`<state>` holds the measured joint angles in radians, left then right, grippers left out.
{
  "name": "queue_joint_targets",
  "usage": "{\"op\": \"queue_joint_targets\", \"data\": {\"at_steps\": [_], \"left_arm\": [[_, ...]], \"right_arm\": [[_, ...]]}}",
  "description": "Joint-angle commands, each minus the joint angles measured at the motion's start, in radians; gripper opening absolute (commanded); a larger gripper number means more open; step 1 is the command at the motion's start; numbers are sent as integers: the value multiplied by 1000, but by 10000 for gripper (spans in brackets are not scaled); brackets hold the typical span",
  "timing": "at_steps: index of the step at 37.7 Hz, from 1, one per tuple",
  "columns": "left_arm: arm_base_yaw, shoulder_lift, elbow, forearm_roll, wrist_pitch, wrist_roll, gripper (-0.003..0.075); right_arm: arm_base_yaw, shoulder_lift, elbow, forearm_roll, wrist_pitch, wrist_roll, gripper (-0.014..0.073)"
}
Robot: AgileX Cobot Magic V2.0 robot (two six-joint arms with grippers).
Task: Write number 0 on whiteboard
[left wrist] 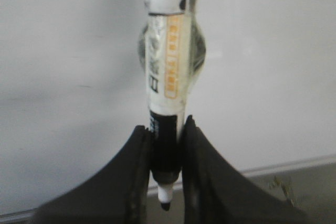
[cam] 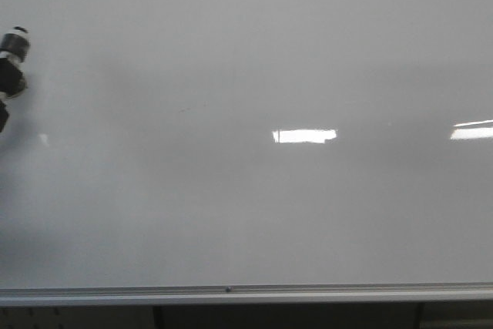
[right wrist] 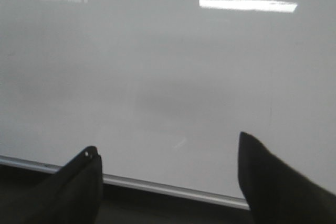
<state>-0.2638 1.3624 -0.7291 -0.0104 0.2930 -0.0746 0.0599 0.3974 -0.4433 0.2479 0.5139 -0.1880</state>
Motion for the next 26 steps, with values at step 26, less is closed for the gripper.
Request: {"op": "queue_joint_targets", "data": {"at_steps": [26], "left_arm": [[-417, -45, -164, -809, 736, 967, -19]], "right_arm": [[3, 688, -406, 811, 715, -611, 561]]}}
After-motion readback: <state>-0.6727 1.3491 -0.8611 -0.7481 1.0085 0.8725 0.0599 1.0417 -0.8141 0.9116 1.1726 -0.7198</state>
